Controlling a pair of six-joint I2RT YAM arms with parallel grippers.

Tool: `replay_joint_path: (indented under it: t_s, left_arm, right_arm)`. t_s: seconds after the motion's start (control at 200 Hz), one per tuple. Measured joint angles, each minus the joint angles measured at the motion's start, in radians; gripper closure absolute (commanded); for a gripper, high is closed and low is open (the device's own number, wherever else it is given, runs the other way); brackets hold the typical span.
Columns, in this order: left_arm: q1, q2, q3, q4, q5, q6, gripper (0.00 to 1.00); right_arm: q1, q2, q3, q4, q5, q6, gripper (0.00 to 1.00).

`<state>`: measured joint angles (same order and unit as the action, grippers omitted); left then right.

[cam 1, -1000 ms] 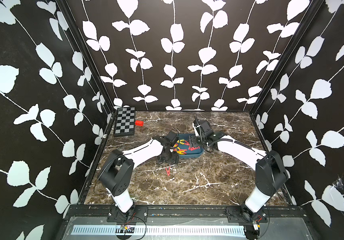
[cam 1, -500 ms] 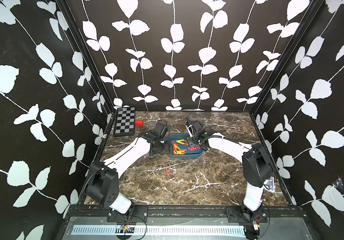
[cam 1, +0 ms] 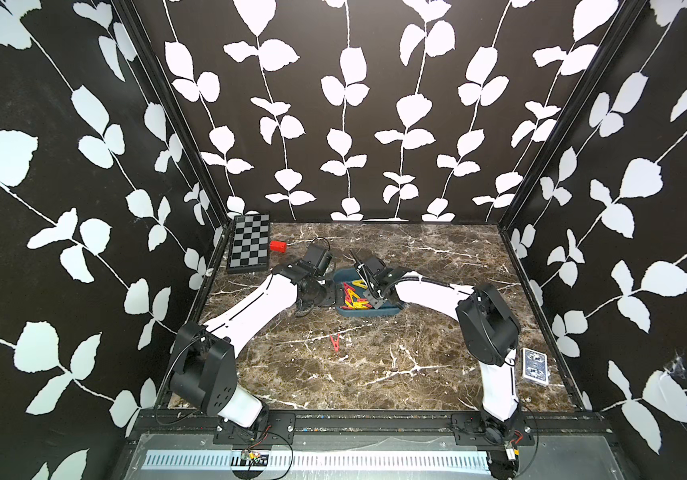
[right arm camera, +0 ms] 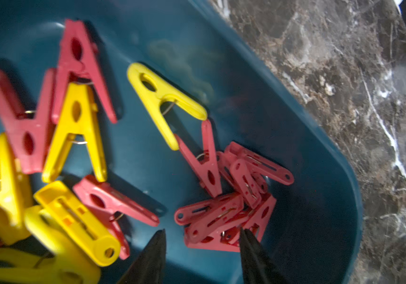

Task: Take the clothespins out of the storage box
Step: Pick up the clothespin from the storage box.

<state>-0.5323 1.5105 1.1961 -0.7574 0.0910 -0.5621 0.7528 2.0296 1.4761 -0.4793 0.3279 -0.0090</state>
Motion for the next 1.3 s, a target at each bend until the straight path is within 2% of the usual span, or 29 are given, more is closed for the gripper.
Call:
replay_joint_path:
  t_s: [0.265,0.585,0.78,0.905,0.98,1.13,1.25,1.3]
  left_arm:
    - [0.002,-0.002,0.000,0.000,0.003,-0.006,0.03]
    - [0.003,-0.008,0.000,0.000,0.003,-0.007,0.03]
    - [0.004,-0.008,0.000,0.001,0.006,-0.007,0.02]
    - [0.004,-0.008,0.000,0.001,0.007,-0.007,0.03]
    - [0.004,-0.008,0.000,0.001,0.007,-0.007,0.02]
    - [0.004,-0.008,0.000,0.001,0.006,-0.007,0.02]
    - [0.004,-0.009,0.000,0.001,0.006,-0.007,0.02]
    - [0.004,-0.009,0.000,0.001,0.006,-0.007,0.02]
  right_arm:
    - [0.000,0.034,0.023,-0.002,0.062,-0.053,0.56]
    - [0.006,0.036,0.023,0.000,0.065,-0.090,0.51]
    - [0.015,0.036,-0.006,0.010,0.065,-0.097,0.53]
    - [0.015,0.036,-0.011,0.012,0.078,-0.101,0.59]
    - [0.015,0.036,-0.011,0.016,0.090,-0.103,0.69]
    - [0.015,0.036,-0.012,0.031,0.107,-0.110,0.83]
    - [0.016,0.035,-0.018,0.051,0.123,-0.112,0.99]
    - [0.017,0.026,-0.018,0.063,0.138,-0.114,1.00]
